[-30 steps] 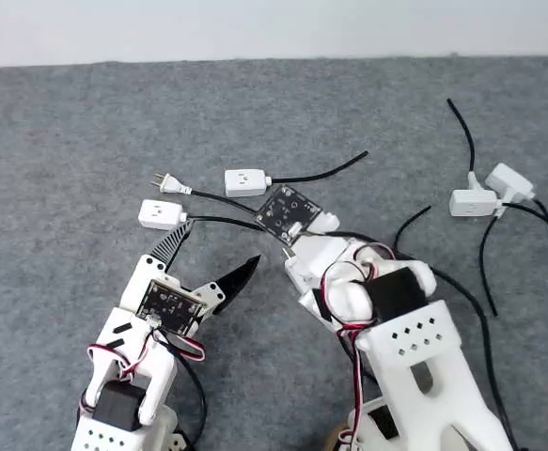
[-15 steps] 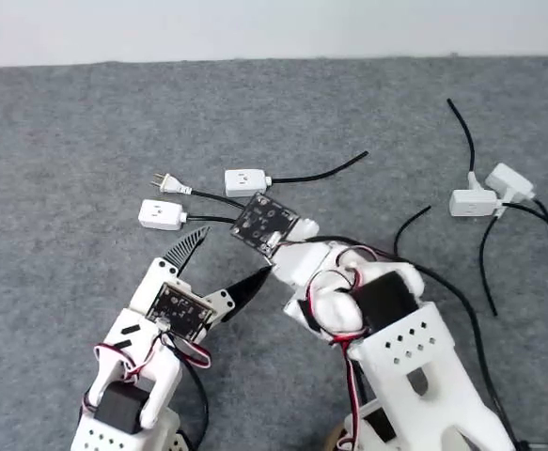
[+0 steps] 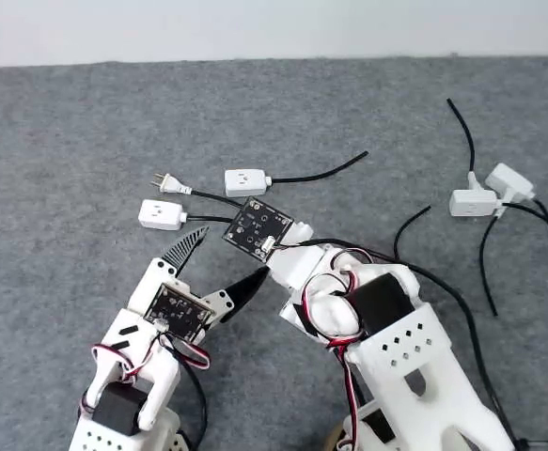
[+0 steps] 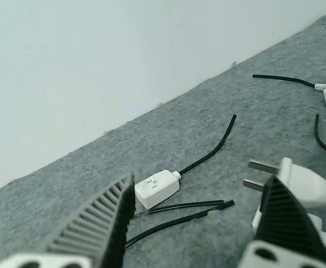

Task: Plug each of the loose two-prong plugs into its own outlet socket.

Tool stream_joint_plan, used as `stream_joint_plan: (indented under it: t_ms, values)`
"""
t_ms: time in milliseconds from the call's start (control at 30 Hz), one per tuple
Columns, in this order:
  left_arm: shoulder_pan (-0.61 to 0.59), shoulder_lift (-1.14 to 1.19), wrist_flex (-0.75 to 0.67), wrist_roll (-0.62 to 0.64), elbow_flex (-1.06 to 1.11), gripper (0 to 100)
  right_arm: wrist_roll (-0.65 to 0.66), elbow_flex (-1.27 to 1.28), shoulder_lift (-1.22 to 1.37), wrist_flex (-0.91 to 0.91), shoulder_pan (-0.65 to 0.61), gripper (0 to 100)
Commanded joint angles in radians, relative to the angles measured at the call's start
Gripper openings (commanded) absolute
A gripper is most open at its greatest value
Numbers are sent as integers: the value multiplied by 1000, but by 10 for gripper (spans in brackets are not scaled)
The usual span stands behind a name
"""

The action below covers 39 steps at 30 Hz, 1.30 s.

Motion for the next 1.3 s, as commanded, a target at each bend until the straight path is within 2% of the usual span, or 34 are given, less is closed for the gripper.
stream_joint_plan:
  t_ms: [0, 267, 833, 1000, 1167, 1267]
  values:
    - [20, 0, -57, -3, 18, 349, -11, -112, -18, 42, -24, 8]
    - [80, 3, -46, -23, 41, 349, -9, -236, -18, 130, -24, 8]
    - [66, -2, -44, -25, 33, 349, -25, -222, -5, 122, -21, 8]
    - [2, -2, -44, -12, 7, 349, -48, 6, -5, -19, -21, 25]
    - [-12, -2, -46, 12, 4, 349, -46, 269, -5, -208, -22, 184]
    - [-32, -3, -51, 14, 2, 349, -46, 342, -7, -271, -25, 196]
